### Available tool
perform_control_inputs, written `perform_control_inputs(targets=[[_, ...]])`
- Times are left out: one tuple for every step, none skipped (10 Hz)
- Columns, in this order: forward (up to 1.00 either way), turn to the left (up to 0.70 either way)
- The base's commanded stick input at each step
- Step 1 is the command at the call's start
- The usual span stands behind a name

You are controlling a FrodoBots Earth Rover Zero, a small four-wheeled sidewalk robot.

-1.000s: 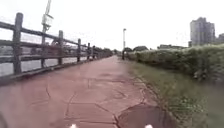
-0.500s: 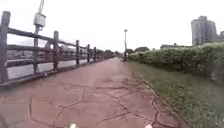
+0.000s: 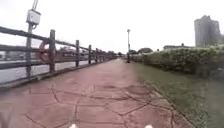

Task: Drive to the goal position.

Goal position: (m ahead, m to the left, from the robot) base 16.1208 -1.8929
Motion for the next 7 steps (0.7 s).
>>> perform_control_inputs(targets=[[0.91, 0.0], [0.91, 0.0], [0.91, -0.24], [0.91, -0.35], [0.91, -0.36], [0.91, -0.36], [0.91, -0.36]])
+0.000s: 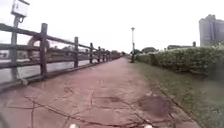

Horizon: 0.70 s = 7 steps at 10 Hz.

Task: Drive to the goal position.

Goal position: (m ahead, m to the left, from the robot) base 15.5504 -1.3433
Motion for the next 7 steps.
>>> perform_control_inputs(targets=[[0.91, -0.18], [0.91, -0.02], [0.91, 0.0], [0.91, 0.0], [0.91, 0.0], [0.91, 0.0], [0.91, 0.0]])
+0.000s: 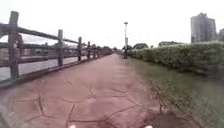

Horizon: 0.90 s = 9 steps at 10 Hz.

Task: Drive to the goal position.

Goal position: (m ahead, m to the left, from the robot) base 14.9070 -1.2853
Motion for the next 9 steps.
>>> perform_control_inputs(targets=[[0.91, 0.0], [0.91, 0.0], [0.91, 0.0], [0.91, 0.0], [0.91, 0.0], [0.91, 0.0], [0.91, 0.0], [0.91, 0.0], [0.91, 0.0]])
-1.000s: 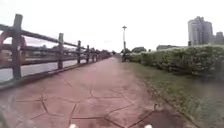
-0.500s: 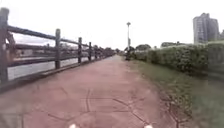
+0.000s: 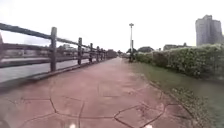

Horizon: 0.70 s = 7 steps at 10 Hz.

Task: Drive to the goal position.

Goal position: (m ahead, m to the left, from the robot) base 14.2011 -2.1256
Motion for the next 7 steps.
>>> perform_control_inputs(targets=[[0.91, 0.0], [0.91, 0.0], [0.91, 0.0], [0.91, 0.0], [0.91, 0.0], [0.91, 0.0], [0.9, 0.0]])
